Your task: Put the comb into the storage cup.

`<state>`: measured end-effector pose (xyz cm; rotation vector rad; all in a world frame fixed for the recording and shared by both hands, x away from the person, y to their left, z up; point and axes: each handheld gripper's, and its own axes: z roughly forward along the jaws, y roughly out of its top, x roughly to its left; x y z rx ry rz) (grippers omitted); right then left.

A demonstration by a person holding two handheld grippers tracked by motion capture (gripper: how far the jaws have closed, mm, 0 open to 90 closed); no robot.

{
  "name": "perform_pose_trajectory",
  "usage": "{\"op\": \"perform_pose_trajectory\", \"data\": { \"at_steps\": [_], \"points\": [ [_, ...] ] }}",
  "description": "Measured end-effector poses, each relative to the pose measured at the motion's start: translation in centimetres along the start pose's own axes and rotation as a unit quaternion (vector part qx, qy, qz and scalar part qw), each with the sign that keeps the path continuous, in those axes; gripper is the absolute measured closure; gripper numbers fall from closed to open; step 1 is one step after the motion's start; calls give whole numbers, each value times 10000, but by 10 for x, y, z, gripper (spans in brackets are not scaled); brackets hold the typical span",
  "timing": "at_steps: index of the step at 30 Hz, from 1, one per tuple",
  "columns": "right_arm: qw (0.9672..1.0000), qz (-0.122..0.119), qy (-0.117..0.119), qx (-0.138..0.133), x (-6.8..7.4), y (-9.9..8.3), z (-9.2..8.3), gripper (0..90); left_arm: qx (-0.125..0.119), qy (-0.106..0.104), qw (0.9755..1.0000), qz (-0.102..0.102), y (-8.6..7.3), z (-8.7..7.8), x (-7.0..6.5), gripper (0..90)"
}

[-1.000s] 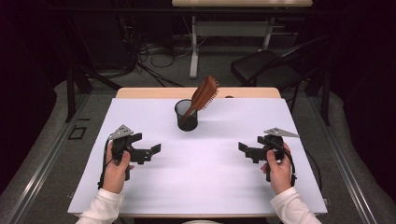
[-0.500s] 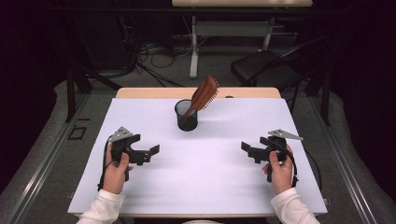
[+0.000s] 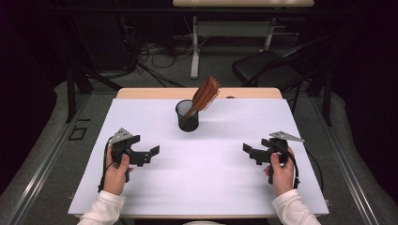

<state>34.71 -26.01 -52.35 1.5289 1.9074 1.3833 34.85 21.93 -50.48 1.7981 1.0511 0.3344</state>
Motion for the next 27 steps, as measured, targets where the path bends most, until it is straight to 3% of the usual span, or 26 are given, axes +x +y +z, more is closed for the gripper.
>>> {"op": "perform_pose_trajectory", "data": {
  "at_steps": [27],
  "points": [
    [10000,4,11,21,-2,-2,1,106,-10,5,10000,1,0,-1,1,5]
  ]
}}
